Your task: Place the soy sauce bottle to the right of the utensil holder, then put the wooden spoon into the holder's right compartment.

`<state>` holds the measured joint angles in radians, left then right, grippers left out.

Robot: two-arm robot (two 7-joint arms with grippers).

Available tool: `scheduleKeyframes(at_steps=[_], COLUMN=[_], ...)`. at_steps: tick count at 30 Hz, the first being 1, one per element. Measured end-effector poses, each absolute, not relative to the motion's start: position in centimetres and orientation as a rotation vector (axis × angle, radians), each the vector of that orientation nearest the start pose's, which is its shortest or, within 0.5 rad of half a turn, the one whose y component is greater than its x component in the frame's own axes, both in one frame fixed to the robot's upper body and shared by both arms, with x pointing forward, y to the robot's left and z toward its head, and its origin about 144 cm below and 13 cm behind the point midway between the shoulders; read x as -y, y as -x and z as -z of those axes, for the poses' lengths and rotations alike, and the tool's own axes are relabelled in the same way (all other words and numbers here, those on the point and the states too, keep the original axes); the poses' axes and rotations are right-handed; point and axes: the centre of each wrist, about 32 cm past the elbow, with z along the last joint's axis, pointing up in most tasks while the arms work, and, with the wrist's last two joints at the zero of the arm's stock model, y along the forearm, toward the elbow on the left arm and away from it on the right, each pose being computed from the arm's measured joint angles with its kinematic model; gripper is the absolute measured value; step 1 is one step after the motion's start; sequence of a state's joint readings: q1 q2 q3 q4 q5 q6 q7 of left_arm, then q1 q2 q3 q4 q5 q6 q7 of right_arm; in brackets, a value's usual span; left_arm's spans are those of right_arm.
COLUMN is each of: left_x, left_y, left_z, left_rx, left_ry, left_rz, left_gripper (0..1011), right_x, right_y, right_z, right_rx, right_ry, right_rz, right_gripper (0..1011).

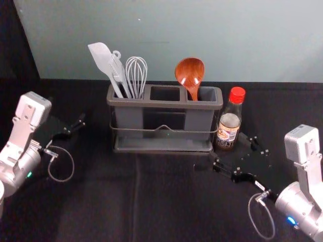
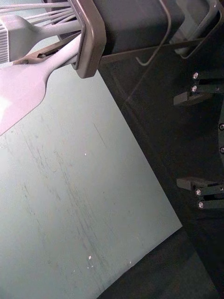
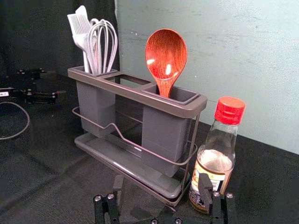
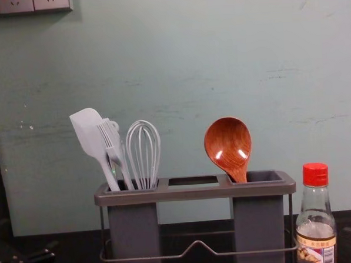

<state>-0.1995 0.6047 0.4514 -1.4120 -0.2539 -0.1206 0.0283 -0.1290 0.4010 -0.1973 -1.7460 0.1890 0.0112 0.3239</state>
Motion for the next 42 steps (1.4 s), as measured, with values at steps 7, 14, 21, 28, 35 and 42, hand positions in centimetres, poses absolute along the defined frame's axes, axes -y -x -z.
scheduleKeyframes(at_steps=[7, 14, 21, 28, 35, 42], left_x=[-30.97, -30.96, -30.97, -30.97, -30.97, -30.96], left_y=[-48.86, -48.86, -48.86, -48.86, -48.86, -48.86], left_z=[-113.98, -113.98, -113.98, -113.98, -113.98, -113.98], left_rx=[0.285, 0.285, 0.285, 0.285, 0.285, 0.285], left_ry=[-0.304, -0.304, -0.304, -0.304, -0.304, -0.304], left_rz=[-1.248, -1.248, -1.248, -1.248, -1.248, -1.248], left_gripper=[1005, 1005, 1005, 1005, 1005, 1005], right_x=[26.35, 26.36, 26.36, 26.35, 26.35, 26.35], right_y=[-41.49, -41.48, -41.46, -41.46, -41.46, -41.46], right_z=[-115.35, -115.38, -115.38, -115.39, -115.4, -115.4], right_rx=[0.086, 0.087, 0.087, 0.088, 0.088, 0.088], right_ry=[0.169, 0.169, 0.17, 0.171, 0.171, 0.171], right_rz=[0.993, 0.993, 0.994, 0.994, 0.995, 0.995], right_gripper=[1003, 1002, 1003, 1003, 1003, 1003])
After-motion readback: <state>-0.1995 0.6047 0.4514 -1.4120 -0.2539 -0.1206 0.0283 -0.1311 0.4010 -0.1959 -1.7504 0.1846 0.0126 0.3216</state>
